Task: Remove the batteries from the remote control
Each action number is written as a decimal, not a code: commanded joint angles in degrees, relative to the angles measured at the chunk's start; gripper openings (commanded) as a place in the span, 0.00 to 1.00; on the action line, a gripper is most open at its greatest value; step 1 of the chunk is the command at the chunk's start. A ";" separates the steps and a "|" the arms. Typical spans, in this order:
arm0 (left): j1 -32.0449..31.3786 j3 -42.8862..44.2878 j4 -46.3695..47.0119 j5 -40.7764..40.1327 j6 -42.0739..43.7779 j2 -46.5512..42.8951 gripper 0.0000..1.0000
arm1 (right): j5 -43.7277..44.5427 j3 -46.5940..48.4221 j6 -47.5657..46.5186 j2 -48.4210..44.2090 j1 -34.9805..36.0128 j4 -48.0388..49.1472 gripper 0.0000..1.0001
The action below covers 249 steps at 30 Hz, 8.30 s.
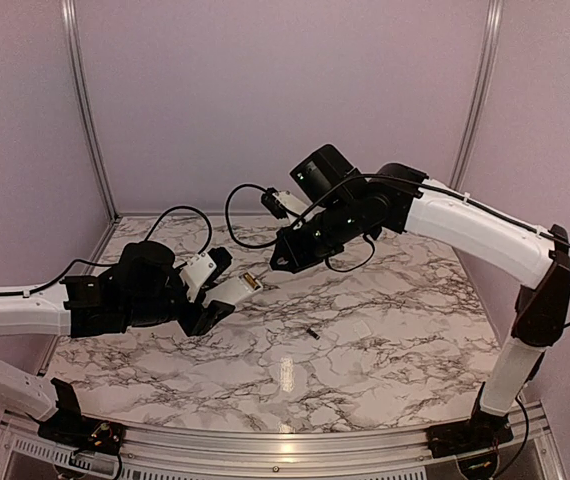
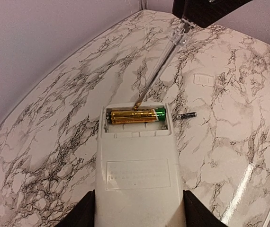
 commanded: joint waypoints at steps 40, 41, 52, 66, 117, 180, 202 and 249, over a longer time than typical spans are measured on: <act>-2.03 3.05 -1.94 2.36 9.63 -1.29 0.00 | -1.26 6.79 -6.77 9.16 2.98 -11.16 0.00; -1.98 2.97 -2.15 2.47 10.68 -1.69 0.00 | -1.68 6.92 -6.55 9.29 2.98 -11.07 0.00; -2.03 6.91 -6.90 1.44 14.07 -1.14 0.00 | -0.28 12.36 -2.27 13.36 2.97 -12.75 0.00; -2.01 2.91 -2.38 0.47 11.22 -0.15 0.00 | 0.31 13.48 -1.97 12.83 2.42 -13.06 0.00; -2.04 -16.32 32.11 -0.19 -10.27 23.42 0.42 | -4.55 -4.81 -0.58 6.29 -1.52 -6.80 0.00; -1.75 18.14 -12.25 31.40 -30.05 35.86 0.66 | 0.81 -18.15 7.14 -6.40 -4.92 -2.86 0.00; -1.62 11.92 -9.23 18.05 18.89 16.90 0.93 | 3.81 -21.69 9.50 -13.65 -5.56 -5.87 0.00; 9.96 19.46 -20.39 31.81 57.89 42.79 0.69 | 2.64 -25.16 14.09 -22.59 -5.56 -11.87 0.00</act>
